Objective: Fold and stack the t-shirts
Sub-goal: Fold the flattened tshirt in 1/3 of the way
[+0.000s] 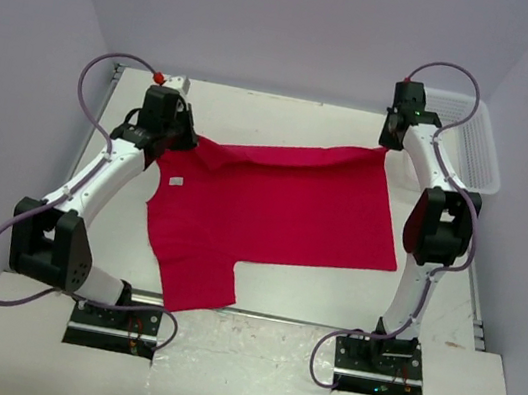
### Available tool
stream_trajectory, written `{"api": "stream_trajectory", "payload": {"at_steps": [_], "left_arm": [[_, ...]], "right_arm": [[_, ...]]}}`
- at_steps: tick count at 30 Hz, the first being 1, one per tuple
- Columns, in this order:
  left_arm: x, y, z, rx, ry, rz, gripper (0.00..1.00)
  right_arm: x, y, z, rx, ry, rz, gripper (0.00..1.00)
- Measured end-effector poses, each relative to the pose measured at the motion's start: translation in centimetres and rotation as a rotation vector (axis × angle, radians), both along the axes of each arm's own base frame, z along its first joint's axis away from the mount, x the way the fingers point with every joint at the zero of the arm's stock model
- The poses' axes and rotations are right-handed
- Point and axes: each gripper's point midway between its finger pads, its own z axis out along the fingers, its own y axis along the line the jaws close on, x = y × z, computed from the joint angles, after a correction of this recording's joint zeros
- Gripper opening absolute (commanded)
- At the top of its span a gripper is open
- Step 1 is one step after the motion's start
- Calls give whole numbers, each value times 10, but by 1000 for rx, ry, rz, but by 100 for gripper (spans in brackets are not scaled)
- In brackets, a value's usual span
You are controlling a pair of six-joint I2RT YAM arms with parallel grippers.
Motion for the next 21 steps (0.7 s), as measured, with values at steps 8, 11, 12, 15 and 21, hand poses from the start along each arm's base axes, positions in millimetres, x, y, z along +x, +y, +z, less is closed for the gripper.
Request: {"api": "stream_trajectory", "payload": {"at_steps": [8,11,12,15,21], "left_arm": [[-26,-16,1,-16,21,-31,0],[-33,-20,4,-27,19,-34,0],[-35,-20,4,-28,20,-33,0],[-40,-19,2,-33,30,-27,0],[-55,-11,-18,-38,110,48,77]], "right_arm": [[-15,-1,-18,0,48,-5,0],[-18,-1,-25,1,62,-9,0],[-19,-1,-27,1,67,-9,0],[-23,-2,-31,1,80,-11,0],[-32,-2,-37,13,93,-35,96]]}}
